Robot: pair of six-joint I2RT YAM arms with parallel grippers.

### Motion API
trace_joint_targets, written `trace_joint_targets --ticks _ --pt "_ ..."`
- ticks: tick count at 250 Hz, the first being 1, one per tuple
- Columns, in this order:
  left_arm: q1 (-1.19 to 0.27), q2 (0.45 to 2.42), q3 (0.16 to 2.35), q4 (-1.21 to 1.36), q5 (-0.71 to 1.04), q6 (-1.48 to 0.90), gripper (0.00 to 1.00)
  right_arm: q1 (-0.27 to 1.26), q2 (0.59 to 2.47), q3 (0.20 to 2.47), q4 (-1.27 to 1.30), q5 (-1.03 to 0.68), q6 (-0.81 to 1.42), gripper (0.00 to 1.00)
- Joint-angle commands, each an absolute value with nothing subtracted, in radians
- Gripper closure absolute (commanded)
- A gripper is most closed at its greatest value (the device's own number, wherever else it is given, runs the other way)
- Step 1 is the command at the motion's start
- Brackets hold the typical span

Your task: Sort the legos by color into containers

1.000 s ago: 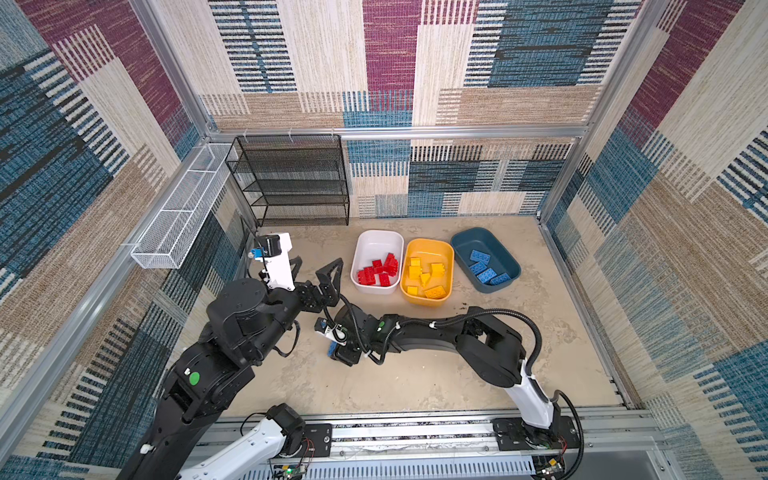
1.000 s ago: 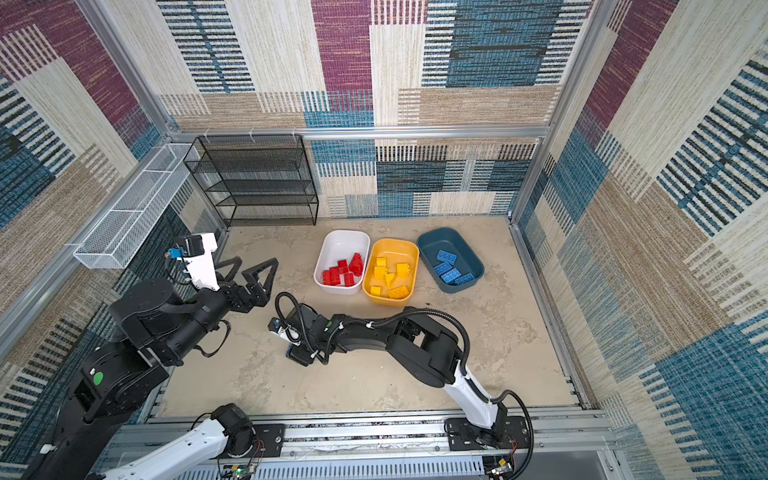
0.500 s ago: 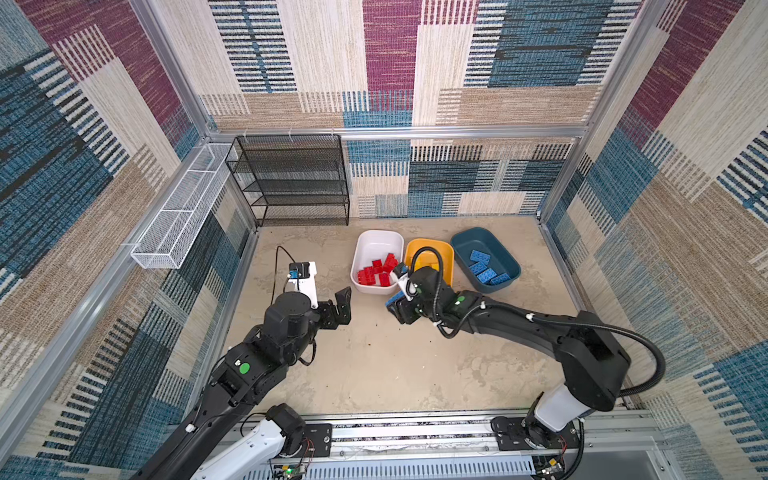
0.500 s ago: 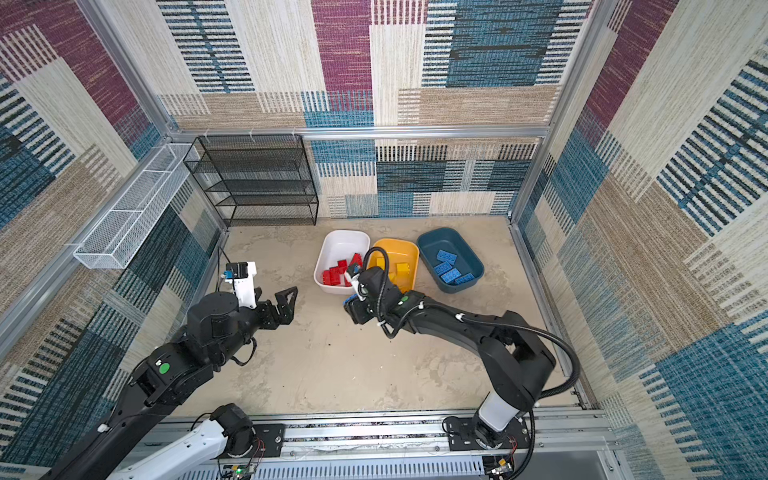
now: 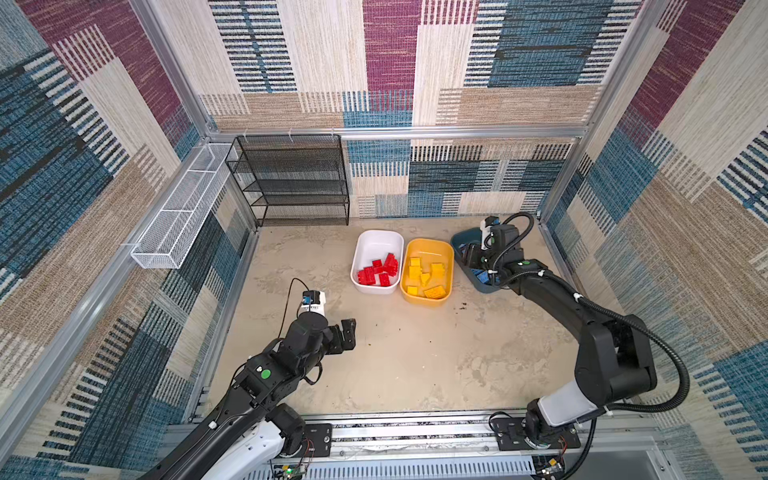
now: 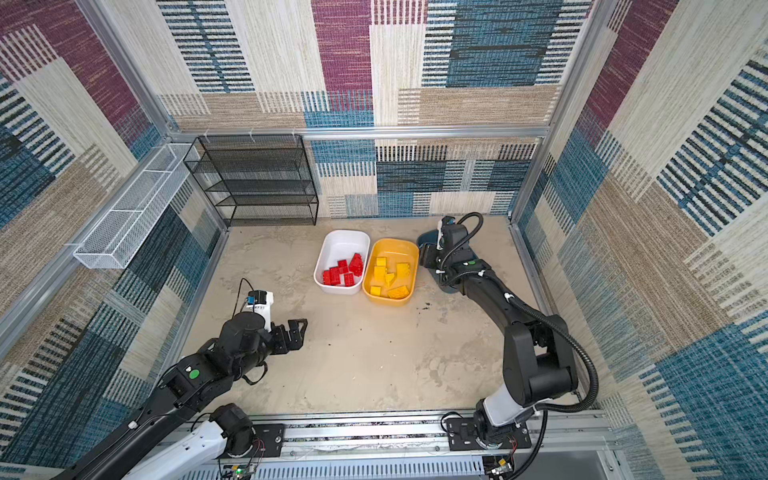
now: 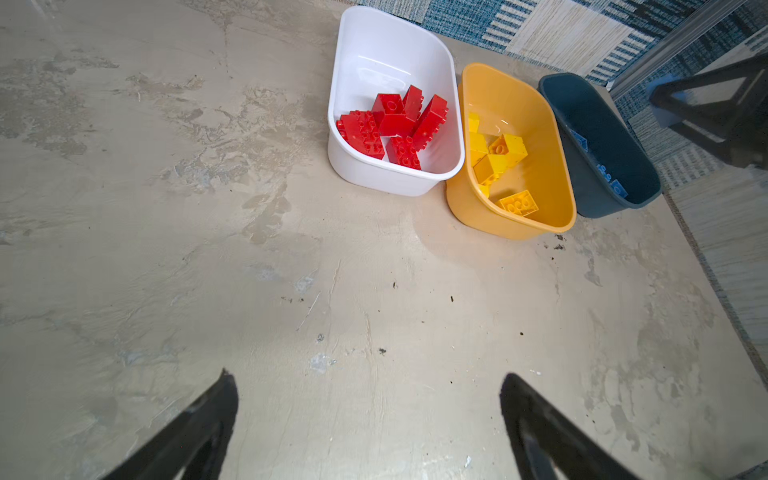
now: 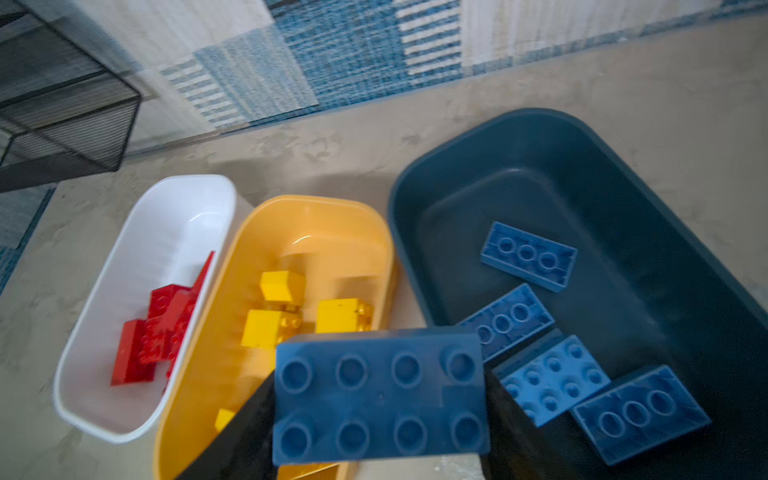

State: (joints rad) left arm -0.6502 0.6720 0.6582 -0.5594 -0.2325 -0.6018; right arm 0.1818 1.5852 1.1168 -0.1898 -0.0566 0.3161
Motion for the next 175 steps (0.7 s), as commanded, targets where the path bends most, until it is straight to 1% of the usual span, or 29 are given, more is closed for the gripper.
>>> trace_joint_targets --ticks 1,35,47,89,121,148,175 --pt "-0.649 0.673 0.657 -0.553 -0.227 -0.624 0.01 0.148 1.638 1.119 -0.117 -0.073 0.346 0.43" --pt "-0.649 0.681 0.658 -0.551 -0.234 -0.623 0.01 0.113 1.681 1.122 -0.093 -0.060 0.351 0.42" --pt "-0.649 0.687 0.658 -0.549 -0.235 -0.623 0.01 0.110 1.684 1.122 -0.085 -0.060 0.348 0.40" --pt "-0.646 0.711 0.692 -0.557 -0.248 -0.610 0.01 0.111 1.672 1.123 -0.087 -0.049 0.336 0.15" --pt "-0.634 0.741 0.750 -0.582 -0.295 -0.557 0.01 0.109 1.620 1.103 -0.084 -0.015 0.320 0.00" --pt "-0.590 0.784 0.804 -0.630 -0.362 -0.514 0.01 0.109 1.537 1.033 -0.042 0.037 0.293 0.00" --pt "-0.518 0.821 0.841 -0.632 -0.379 -0.494 0.01 0.109 1.420 0.886 0.063 0.144 0.270 0.00"
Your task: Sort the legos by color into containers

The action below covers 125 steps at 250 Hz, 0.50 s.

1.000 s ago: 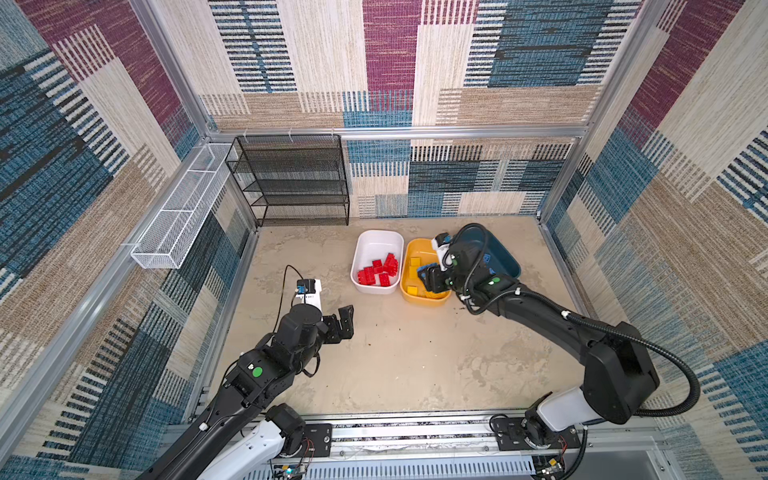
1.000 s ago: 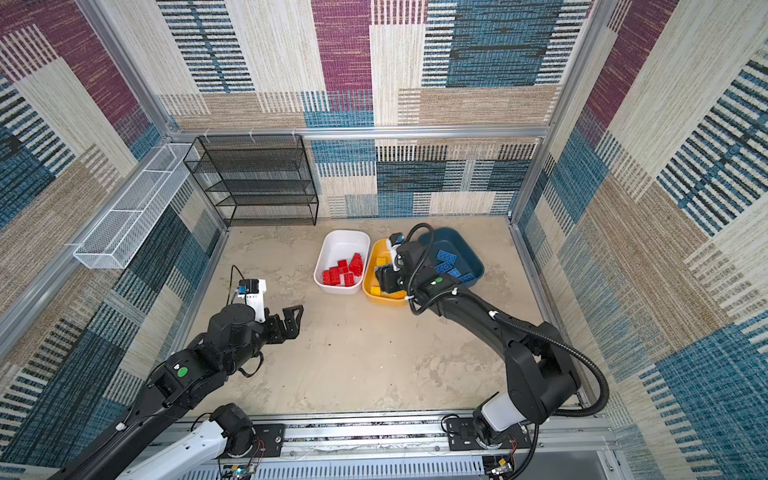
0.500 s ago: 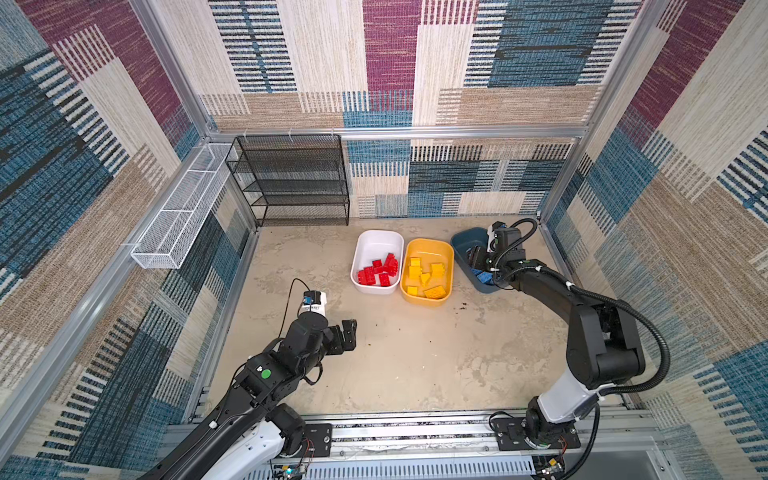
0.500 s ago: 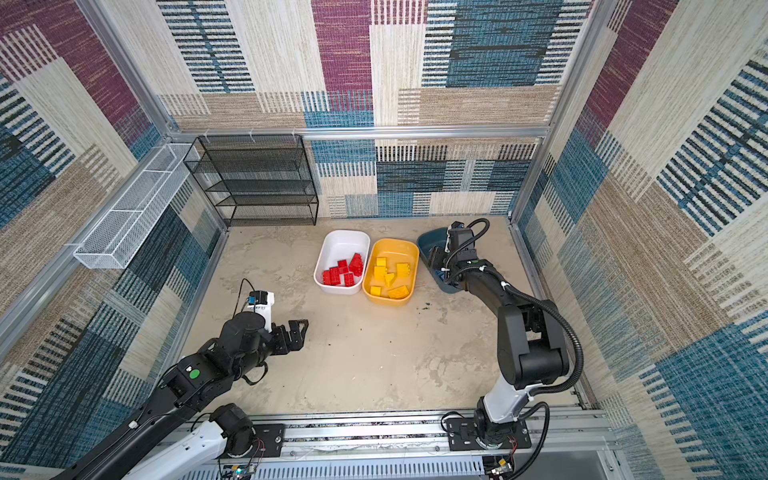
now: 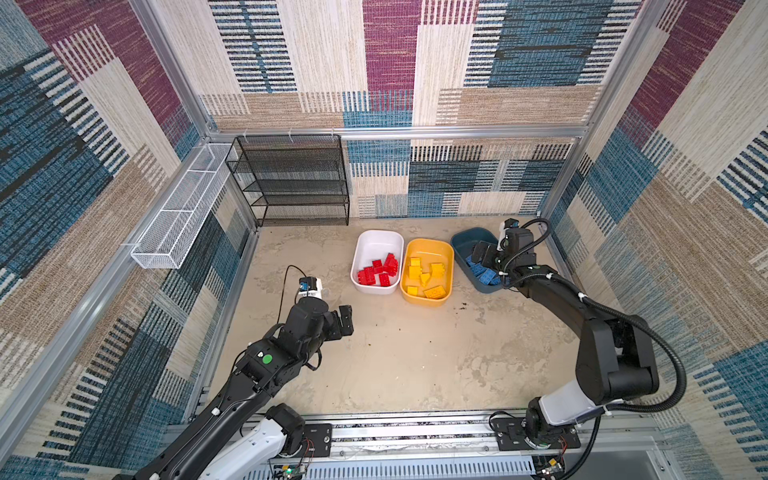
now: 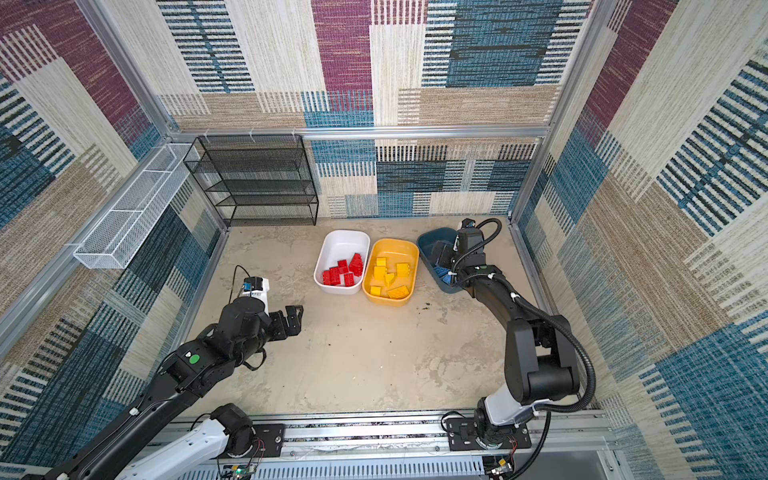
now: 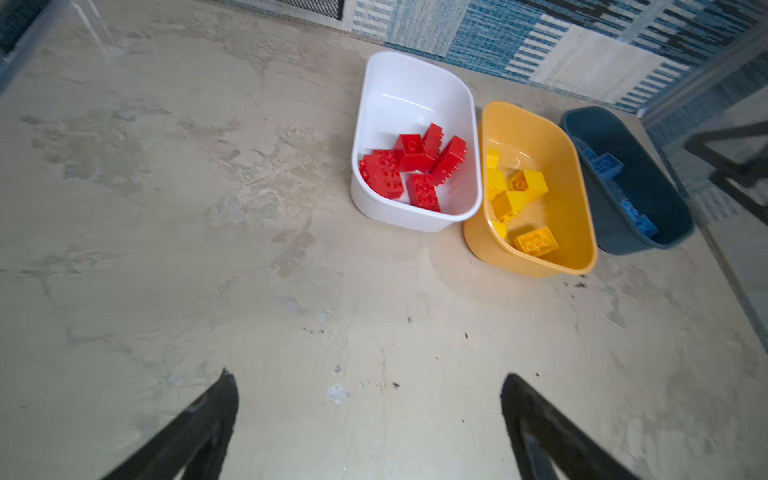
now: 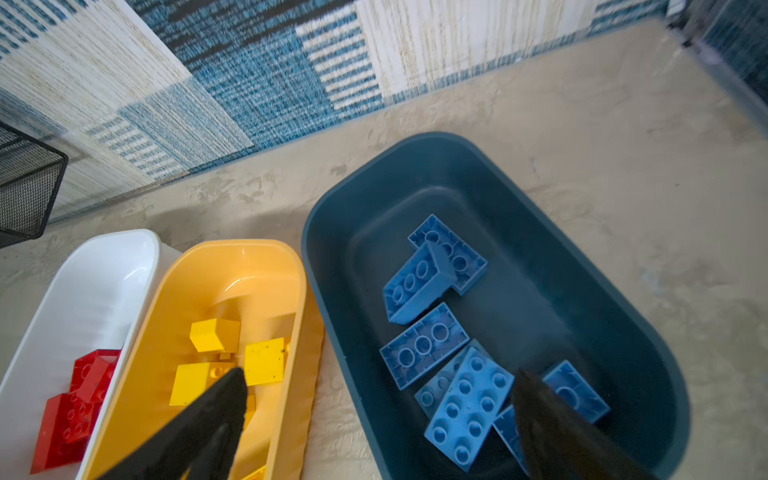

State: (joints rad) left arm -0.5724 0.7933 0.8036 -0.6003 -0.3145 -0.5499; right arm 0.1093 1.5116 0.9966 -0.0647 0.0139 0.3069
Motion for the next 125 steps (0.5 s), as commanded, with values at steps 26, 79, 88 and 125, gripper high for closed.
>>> trace_joint_targets --ticks 26,79,88,125 --pt "-0.444 0.872 0.857 -0.601 -0.421 -0.456 0.01 0.109 1.305 0.708 0.229 0.213 0.234 0.00" --pt "-0.300 0.955 0.808 -0.480 -0.510 -0.426 0.01 0.109 1.144 0.343 0.687 0.338 0.072 0.00" --pt "-0.289 0.954 0.766 -0.414 -0.514 -0.409 0.01 0.109 1.137 0.288 0.780 0.350 0.038 0.00" --pt "-0.193 1.014 0.608 -0.146 -0.476 -0.294 0.01 0.109 1.212 0.164 1.068 0.347 -0.037 0.00"
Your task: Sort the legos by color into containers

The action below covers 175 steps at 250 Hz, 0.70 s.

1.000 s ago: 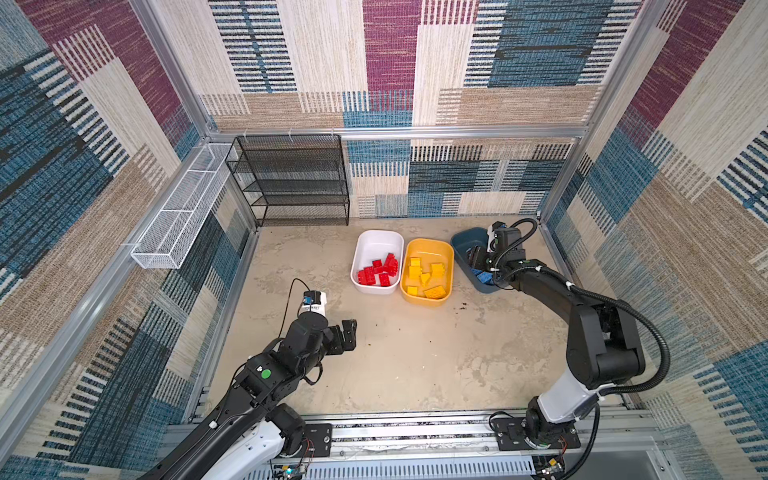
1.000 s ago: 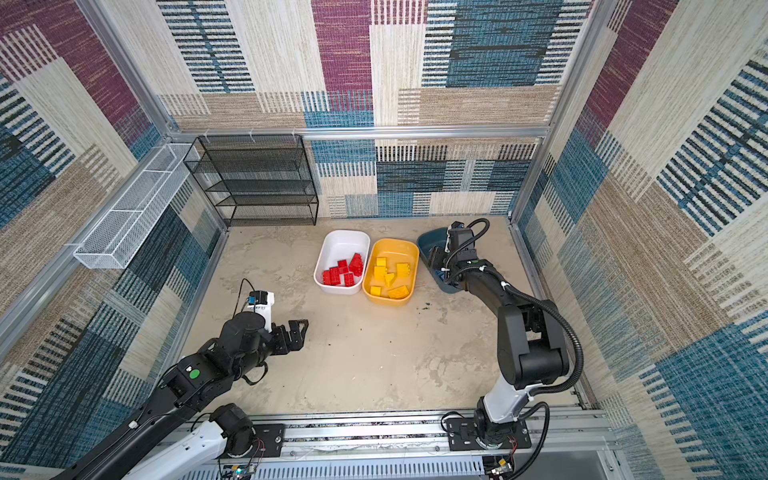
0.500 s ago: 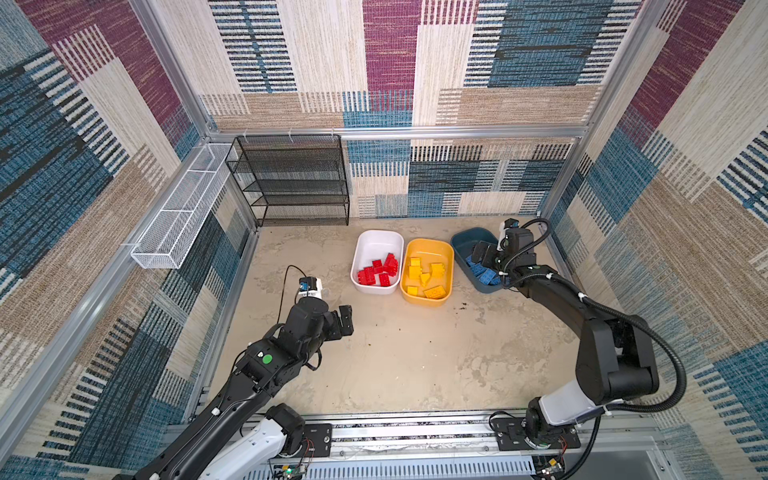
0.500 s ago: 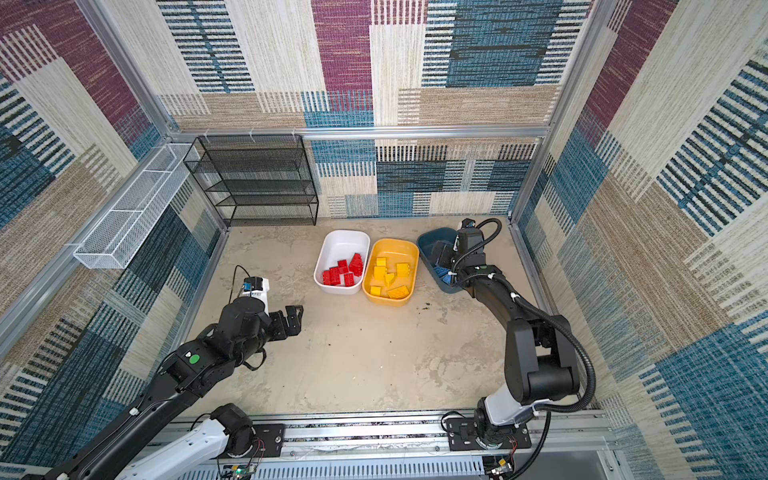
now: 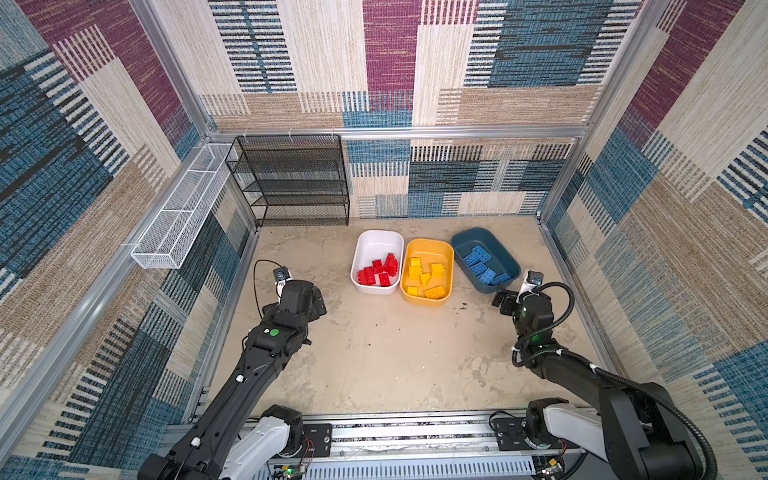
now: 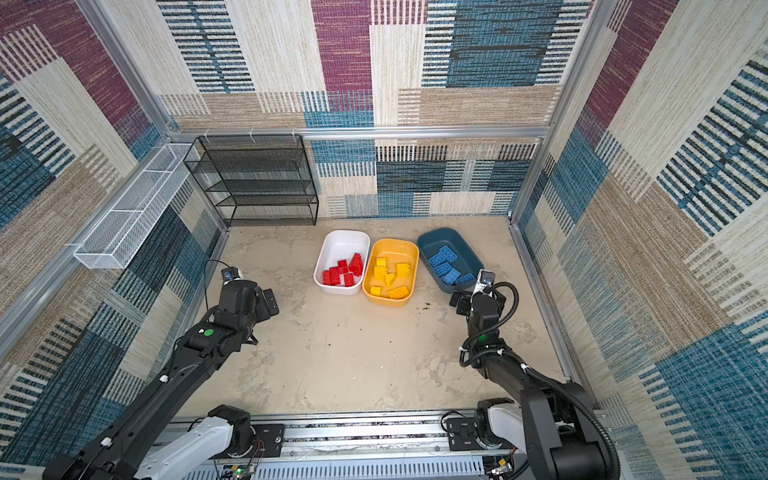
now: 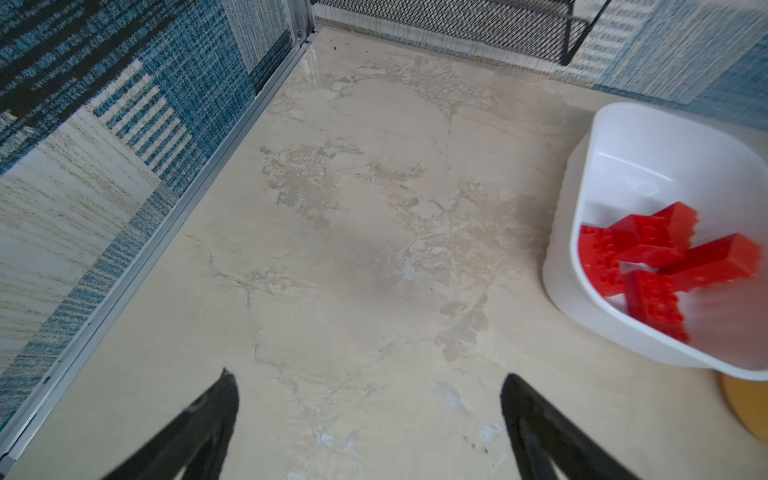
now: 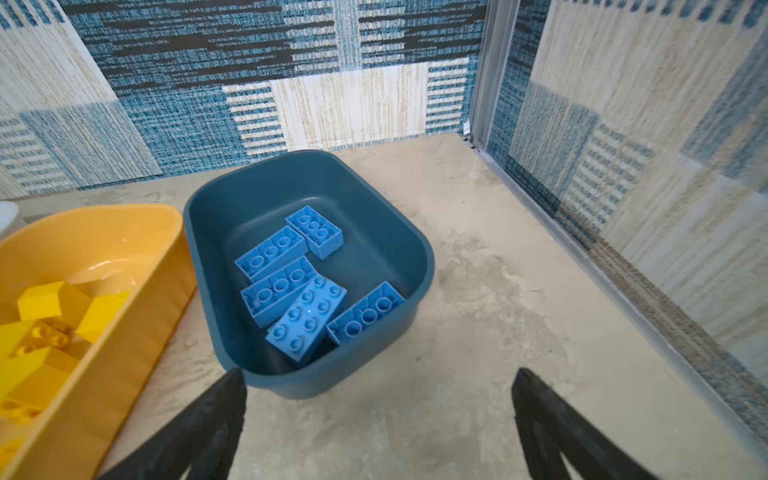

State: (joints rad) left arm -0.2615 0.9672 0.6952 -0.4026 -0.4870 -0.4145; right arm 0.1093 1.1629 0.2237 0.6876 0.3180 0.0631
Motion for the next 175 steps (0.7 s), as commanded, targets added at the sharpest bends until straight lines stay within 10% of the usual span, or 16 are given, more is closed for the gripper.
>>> trace_joint_targets --ticks 1,66,175 --pt "-0.189 1.018 0.604 -0.137 -0.473 -0.290 0.01 0.109 1.215 0.162 1.075 0.344 -0.038 0.00" --pt "-0.053 1.224 0.457 0.395 -0.341 -0.086 0.01 0.108 1.512 0.076 1.587 0.292 -0.070 0.00" --pt "-0.002 1.536 0.424 0.814 -0.138 -0.008 0.01 0.092 1.544 0.096 1.534 0.192 -0.074 0.00"
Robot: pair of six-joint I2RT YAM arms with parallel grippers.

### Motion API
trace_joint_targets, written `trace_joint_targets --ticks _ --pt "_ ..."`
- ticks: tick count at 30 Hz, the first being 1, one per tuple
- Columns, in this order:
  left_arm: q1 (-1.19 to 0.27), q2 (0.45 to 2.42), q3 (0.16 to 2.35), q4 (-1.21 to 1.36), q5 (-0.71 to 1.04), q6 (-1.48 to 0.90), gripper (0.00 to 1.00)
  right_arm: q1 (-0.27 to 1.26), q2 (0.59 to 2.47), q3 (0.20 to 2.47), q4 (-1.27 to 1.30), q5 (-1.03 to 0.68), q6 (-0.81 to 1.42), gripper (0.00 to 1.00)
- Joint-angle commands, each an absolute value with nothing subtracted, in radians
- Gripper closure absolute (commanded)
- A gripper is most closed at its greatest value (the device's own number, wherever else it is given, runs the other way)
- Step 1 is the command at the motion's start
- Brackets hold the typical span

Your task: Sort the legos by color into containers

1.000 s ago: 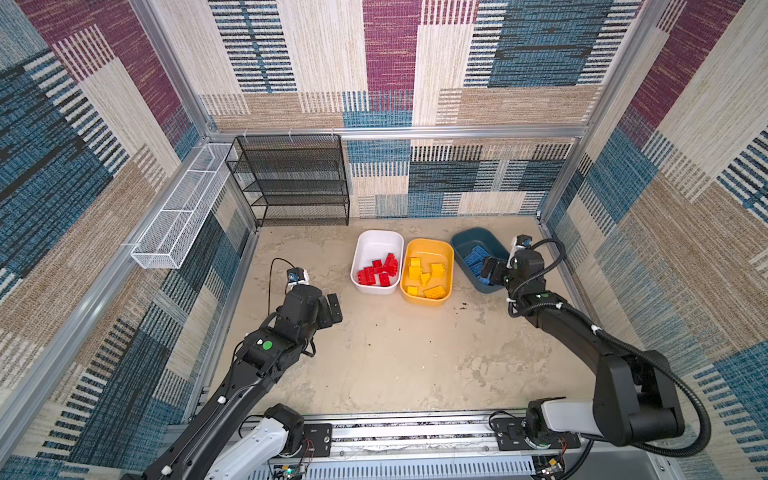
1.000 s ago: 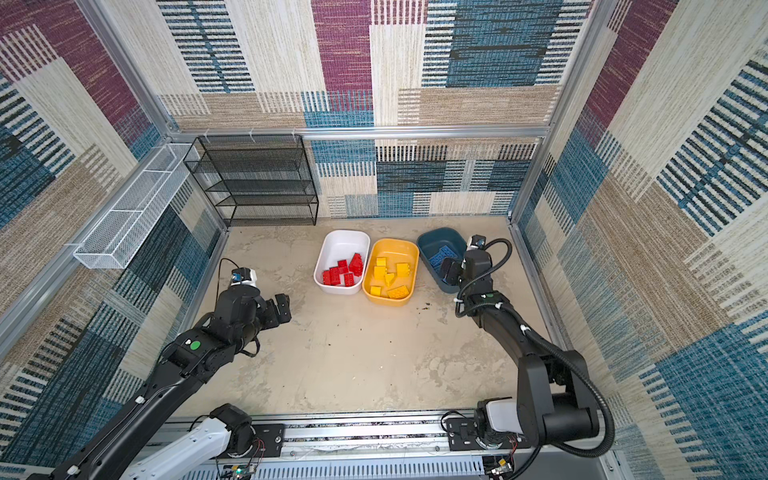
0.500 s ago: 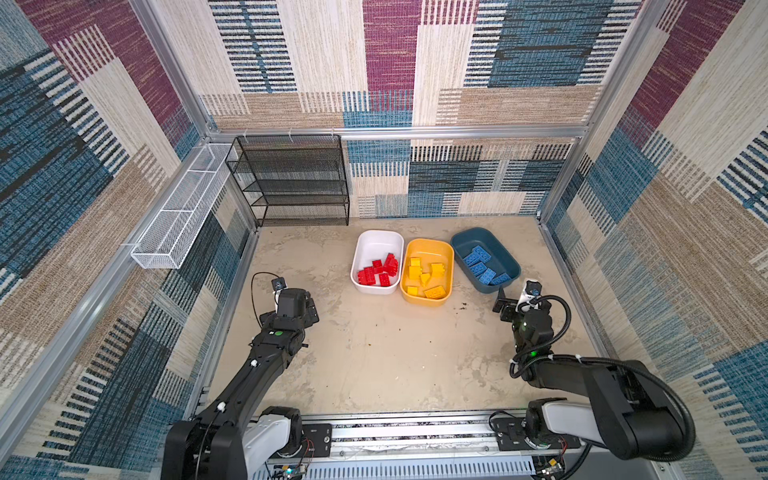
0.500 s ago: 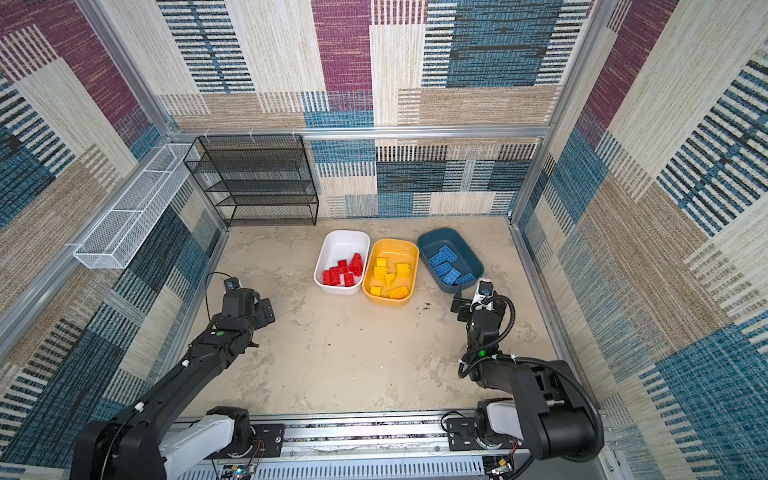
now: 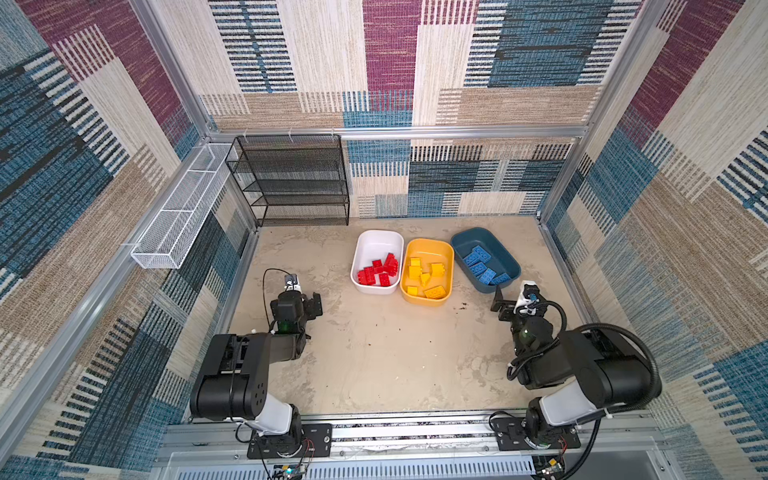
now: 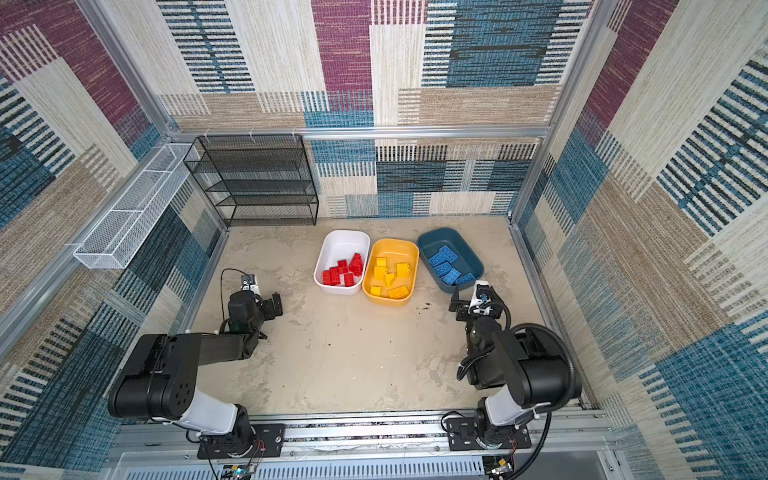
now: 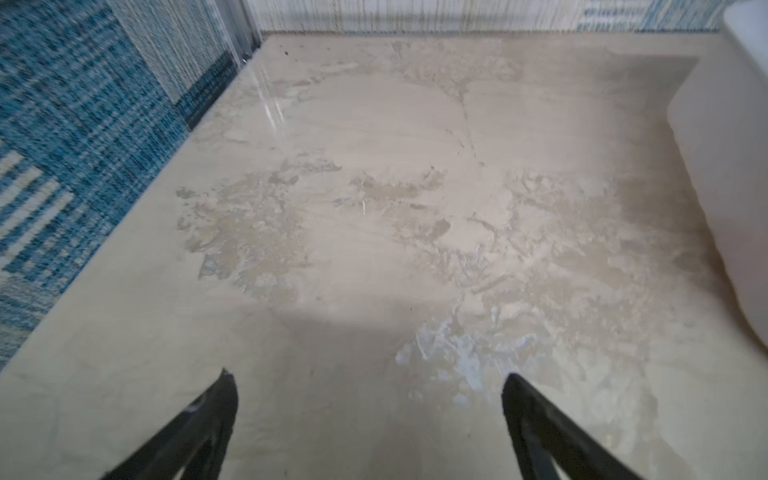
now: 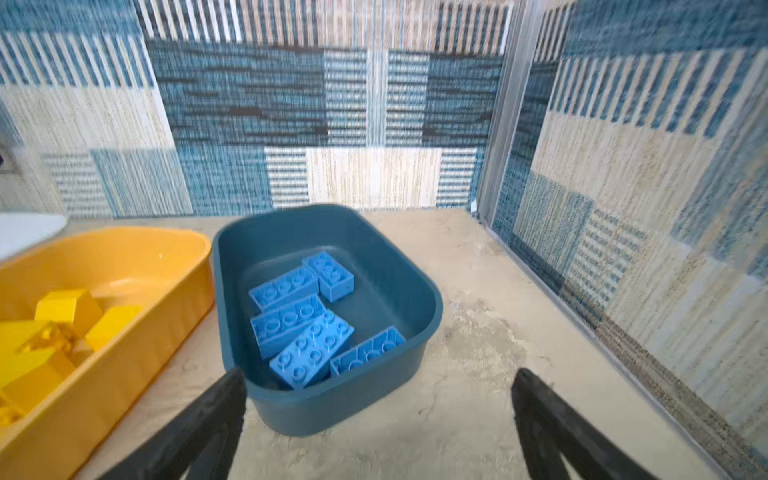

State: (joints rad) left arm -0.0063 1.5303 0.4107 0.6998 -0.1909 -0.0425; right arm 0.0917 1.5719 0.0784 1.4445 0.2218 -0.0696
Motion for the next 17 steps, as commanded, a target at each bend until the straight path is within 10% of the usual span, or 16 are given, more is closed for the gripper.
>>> trace_joint_targets --ticks 1,17 --pt "-0.002 1.537 0.422 0.821 -0.138 -0.008 0.01 0.092 1.544 0.098 1.529 0.194 -0.073 0.00" --pt "-0.002 1.539 0.418 0.836 -0.141 -0.006 0.01 0.089 1.566 0.132 1.506 0.242 -0.055 0.01"
